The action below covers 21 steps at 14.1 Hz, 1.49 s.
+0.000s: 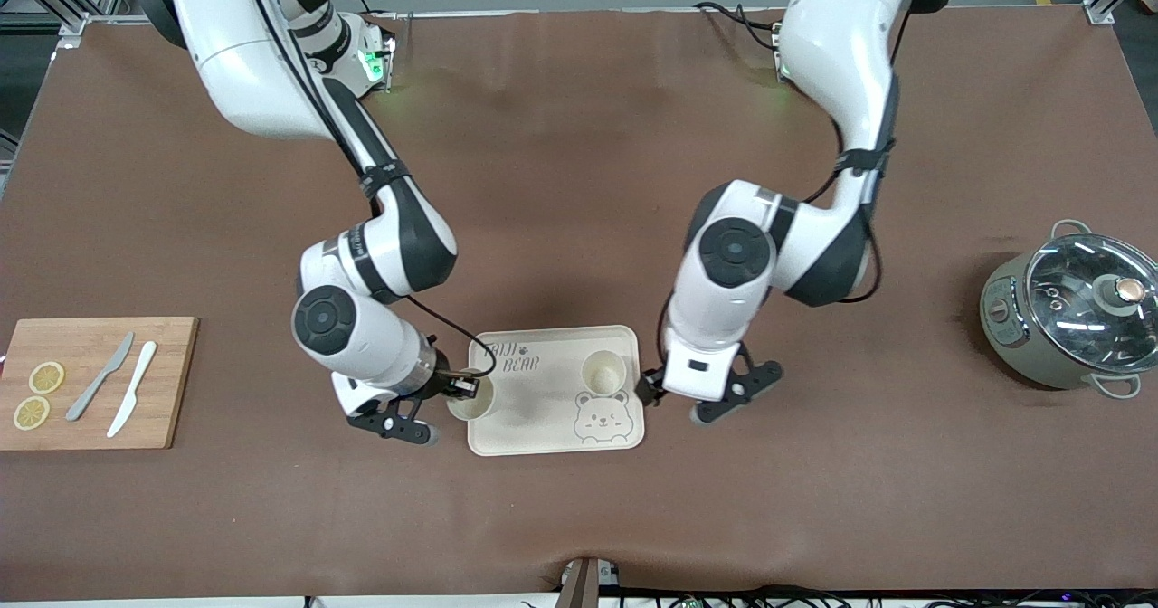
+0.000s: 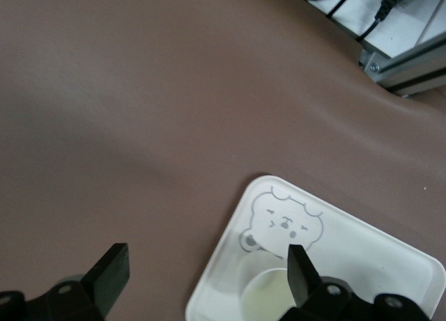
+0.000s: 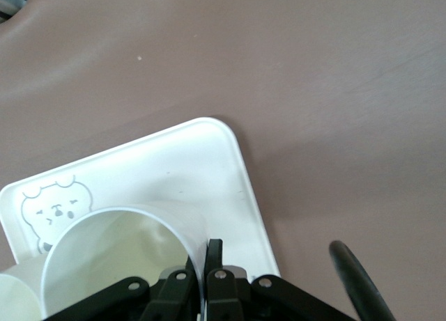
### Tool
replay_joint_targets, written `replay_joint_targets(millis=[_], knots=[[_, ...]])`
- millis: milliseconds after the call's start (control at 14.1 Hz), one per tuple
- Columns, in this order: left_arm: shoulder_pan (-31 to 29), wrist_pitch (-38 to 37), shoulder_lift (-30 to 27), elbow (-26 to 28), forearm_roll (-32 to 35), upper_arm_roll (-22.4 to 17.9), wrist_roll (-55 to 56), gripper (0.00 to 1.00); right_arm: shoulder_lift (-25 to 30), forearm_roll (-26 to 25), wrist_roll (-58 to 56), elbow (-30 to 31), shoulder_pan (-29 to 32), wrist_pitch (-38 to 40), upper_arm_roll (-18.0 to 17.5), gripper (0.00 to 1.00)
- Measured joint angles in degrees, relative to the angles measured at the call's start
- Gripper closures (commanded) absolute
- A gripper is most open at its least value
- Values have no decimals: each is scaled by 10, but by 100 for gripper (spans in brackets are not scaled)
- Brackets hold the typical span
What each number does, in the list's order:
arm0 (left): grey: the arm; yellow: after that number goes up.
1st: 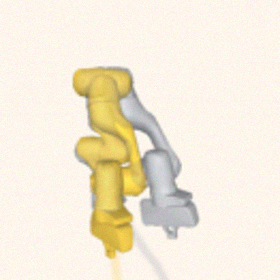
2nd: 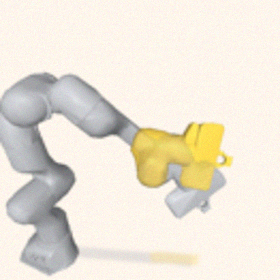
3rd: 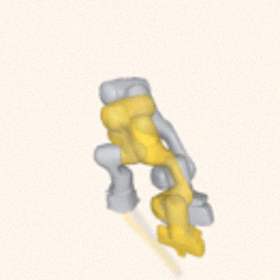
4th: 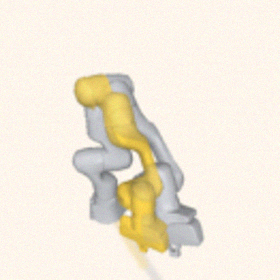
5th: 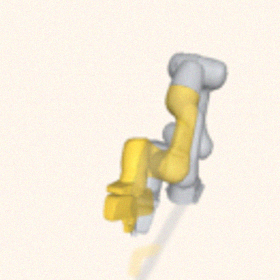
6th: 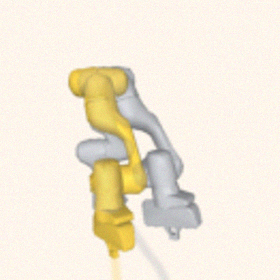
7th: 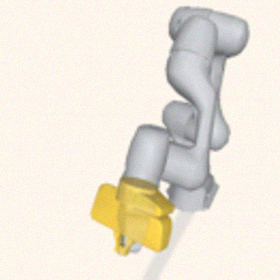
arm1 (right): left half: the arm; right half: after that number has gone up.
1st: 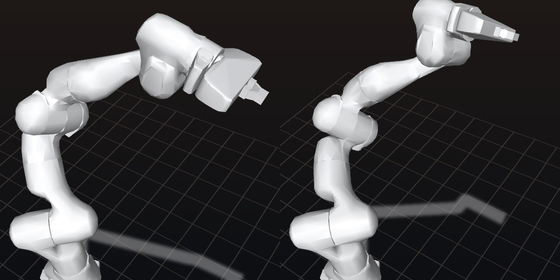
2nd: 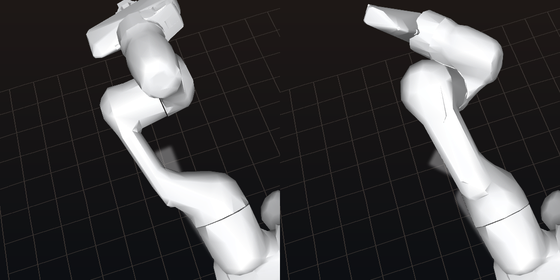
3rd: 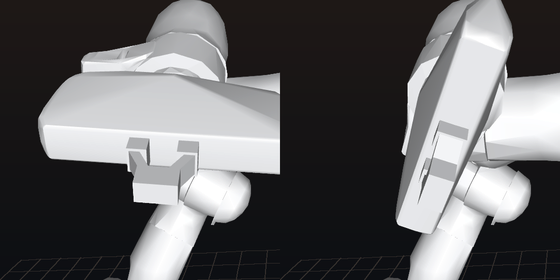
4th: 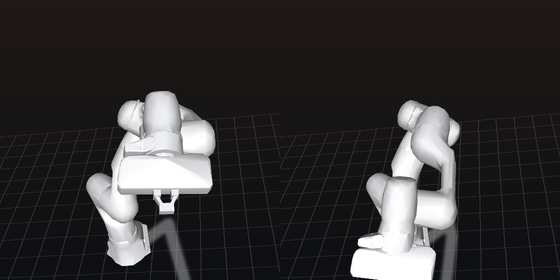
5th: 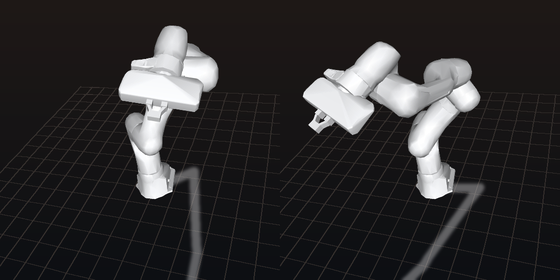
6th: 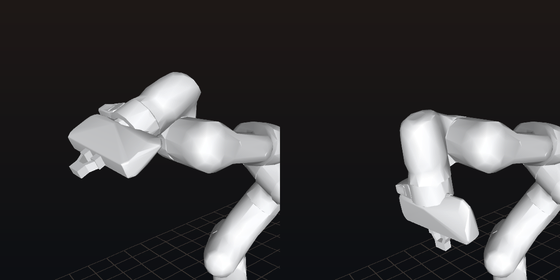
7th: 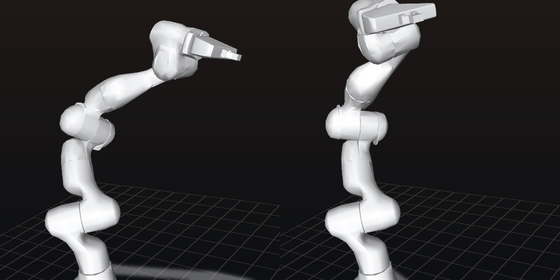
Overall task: Place white IKEA cup upright on tray with both arms
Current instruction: 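Set the left cup on the tray while the right gripper carries its cup over, then open the left gripper and withdraw while the right gripper lowers its cup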
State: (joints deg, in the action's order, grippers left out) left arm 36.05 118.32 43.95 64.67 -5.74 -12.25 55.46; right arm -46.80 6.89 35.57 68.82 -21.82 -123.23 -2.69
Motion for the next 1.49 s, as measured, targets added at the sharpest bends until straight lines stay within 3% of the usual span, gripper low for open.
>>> replay_joint_targets(millis=[213,710,1208,1279,1350,1421,1492], knots=[[-32,-35,-37,17,0,1,-62,0,-20,-1,28,1,-23,-28,2,100],[-91,-72,-141,111,0,1,-201,0,-51,-19,45,12,-40,-78,3,100],[-159,-140,-201,130,0,1,-346,0,-64,-38,51,14,-45,-83,4,100],[-164,-143,-208,134,0,1,-361,0,-64,-38,51,14,-45,-83,4,74],[-169,-149,-216,139,0,1,-377,0,-64,-38,51,14,-45,-83,5,26],[-174,-155,-224,142,0,0,-396,0,-64,-38,51,14,-45,-83,5,0],[-179,-165,-232,144,0,0,-415,0,-64,-38,52,14,-45,-83,5,0]])
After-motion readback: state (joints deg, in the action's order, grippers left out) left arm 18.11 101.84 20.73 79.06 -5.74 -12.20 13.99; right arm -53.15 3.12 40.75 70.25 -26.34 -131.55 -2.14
